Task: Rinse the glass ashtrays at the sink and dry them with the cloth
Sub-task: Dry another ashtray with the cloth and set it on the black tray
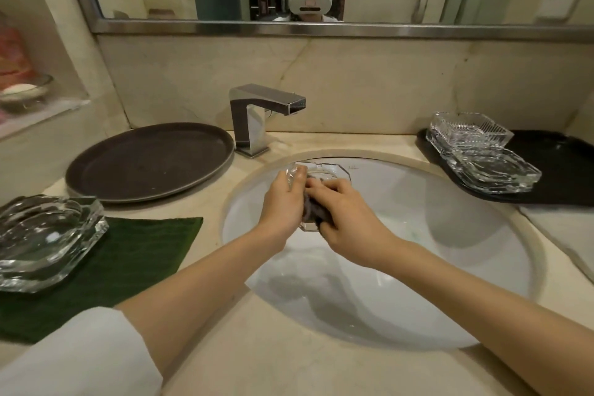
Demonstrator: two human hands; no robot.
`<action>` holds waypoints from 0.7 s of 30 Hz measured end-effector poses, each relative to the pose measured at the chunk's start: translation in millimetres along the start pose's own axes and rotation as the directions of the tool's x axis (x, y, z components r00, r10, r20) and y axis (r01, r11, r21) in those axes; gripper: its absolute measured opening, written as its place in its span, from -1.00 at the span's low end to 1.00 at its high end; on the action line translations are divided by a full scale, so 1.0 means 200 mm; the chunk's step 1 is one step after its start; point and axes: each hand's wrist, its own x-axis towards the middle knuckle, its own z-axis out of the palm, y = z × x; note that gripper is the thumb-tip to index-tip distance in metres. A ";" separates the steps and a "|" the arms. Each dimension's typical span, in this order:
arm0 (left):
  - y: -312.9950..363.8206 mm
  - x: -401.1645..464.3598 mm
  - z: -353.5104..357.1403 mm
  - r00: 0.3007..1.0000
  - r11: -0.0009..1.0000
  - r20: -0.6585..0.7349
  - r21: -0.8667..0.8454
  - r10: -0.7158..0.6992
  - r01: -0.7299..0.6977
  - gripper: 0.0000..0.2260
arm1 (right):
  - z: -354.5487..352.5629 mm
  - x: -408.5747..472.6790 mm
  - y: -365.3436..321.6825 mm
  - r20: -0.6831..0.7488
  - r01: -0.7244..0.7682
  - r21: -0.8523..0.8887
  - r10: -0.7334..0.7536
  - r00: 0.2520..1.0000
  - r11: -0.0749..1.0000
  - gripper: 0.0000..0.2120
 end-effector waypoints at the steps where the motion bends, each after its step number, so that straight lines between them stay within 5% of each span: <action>1: 0.00 0.01 0.00 1.000 1.000 -0.016 -0.003 -0.005 0.005 -0.68 | 0.00 -0.01 0.00 0.012 0.026 0.019 -0.026 1.000 0.999 -0.56; 4: 0.00 0.01 -0.02 0.999 0.999 -0.036 -0.018 -0.032 0.031 -0.69 | -0.03 -0.02 0.02 0.051 0.145 -0.066 -0.142 0.989 0.987 -0.69; 9: -0.01 0.02 -0.06 1.000 1.000 -0.004 0.015 -0.018 0.018 -0.72 | -0.05 -0.03 0.11 0.046 0.208 -0.566 -0.221 0.974 0.798 -0.94; 11: -0.01 0.02 -0.05 0.999 0.999 0.038 0.017 -0.029 0.028 -0.74 | -0.05 -0.02 0.13 0.008 0.171 -0.647 -0.217 0.976 0.743 -0.74; 18: -0.03 0.02 -0.02 0.998 0.998 0.058 0.060 0.020 -0.024 -0.77 | -0.01 -0.01 0.06 -0.007 0.202 -0.492 -0.236 0.972 0.846 -0.62; 21: -0.03 0.02 -0.04 1.000 1.000 0.023 0.022 0.009 -0.010 -0.79 | 0.01 -0.03 0.05 0.046 0.314 -0.398 -0.323 0.945 0.862 -0.75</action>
